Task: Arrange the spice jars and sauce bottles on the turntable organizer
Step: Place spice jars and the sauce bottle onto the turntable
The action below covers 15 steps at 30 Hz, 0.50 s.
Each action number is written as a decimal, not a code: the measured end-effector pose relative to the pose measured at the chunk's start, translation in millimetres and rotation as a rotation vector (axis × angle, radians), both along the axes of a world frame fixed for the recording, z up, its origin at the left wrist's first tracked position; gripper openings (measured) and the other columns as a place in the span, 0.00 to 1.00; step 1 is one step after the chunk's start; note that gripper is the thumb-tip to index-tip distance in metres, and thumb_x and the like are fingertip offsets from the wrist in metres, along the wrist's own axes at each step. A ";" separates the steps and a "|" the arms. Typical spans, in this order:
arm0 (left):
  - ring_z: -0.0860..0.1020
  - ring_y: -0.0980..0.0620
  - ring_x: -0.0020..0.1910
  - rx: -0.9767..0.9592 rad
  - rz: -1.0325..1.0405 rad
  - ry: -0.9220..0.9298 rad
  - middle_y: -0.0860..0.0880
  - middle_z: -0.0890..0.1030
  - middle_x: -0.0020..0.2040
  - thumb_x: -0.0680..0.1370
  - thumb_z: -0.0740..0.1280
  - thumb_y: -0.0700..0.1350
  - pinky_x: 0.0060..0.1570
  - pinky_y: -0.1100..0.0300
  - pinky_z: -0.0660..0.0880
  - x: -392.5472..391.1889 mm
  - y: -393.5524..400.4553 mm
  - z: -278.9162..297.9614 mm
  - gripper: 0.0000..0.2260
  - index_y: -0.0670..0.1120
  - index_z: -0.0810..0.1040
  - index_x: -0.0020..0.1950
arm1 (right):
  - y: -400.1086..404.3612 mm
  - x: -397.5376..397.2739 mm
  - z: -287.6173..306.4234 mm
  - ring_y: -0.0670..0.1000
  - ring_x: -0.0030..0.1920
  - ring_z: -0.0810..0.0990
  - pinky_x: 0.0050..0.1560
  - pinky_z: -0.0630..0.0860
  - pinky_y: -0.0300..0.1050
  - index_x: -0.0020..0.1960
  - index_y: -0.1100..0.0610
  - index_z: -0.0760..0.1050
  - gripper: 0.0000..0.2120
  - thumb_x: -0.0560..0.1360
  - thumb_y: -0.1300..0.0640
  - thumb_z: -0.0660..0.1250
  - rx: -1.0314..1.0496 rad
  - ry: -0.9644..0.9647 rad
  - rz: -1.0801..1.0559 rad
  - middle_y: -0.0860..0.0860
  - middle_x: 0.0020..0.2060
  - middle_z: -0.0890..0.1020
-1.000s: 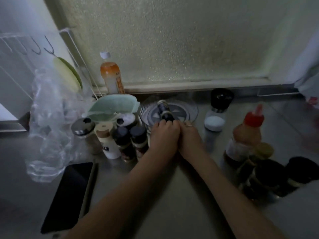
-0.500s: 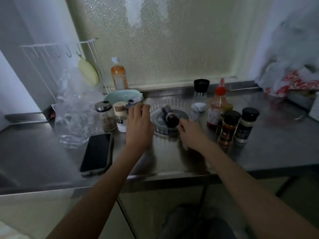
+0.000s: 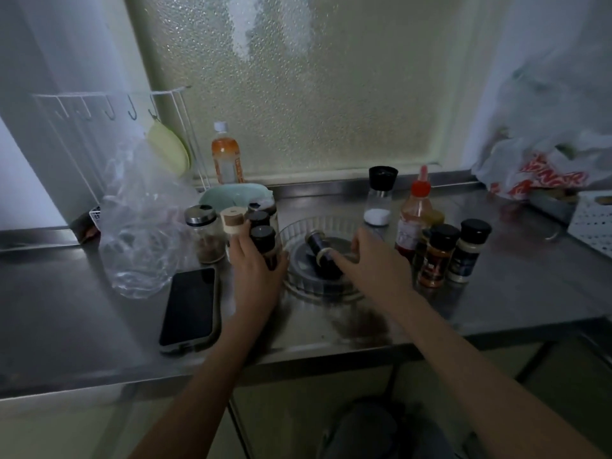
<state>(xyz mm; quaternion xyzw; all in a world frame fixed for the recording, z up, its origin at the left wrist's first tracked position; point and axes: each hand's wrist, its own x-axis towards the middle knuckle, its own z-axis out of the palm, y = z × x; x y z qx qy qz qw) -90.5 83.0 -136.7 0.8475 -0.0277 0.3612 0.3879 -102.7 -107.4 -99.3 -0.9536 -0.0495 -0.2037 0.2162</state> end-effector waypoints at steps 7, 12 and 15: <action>0.75 0.41 0.57 -0.109 -0.035 0.056 0.39 0.77 0.57 0.74 0.71 0.46 0.56 0.46 0.73 2.1 10.1 0.7 0.21 0.39 0.71 0.62 | 24.1 24.1 -7.8 0.57 0.48 0.78 0.45 0.74 0.51 0.66 0.57 0.60 0.32 0.71 0.39 0.63 -0.109 0.211 0.000 0.56 0.50 0.79; 0.67 0.61 0.48 -0.192 -0.003 -0.132 0.49 0.70 0.51 0.70 0.74 0.46 0.50 0.78 0.62 4.2 4.3 17.1 0.19 0.41 0.75 0.58 | 17.1 29.0 1.0 0.51 0.40 0.76 0.36 0.66 0.43 0.47 0.53 0.70 0.15 0.69 0.44 0.67 0.179 0.010 -0.034 0.49 0.38 0.76; 0.69 0.58 0.46 -0.206 -0.020 -0.121 0.47 0.74 0.50 0.69 0.75 0.49 0.46 0.74 0.62 21.4 -2.3 36.4 0.19 0.42 0.76 0.54 | 12.6 37.6 14.2 0.51 0.39 0.76 0.36 0.67 0.43 0.44 0.55 0.71 0.13 0.68 0.46 0.67 0.363 -0.124 0.020 0.51 0.38 0.76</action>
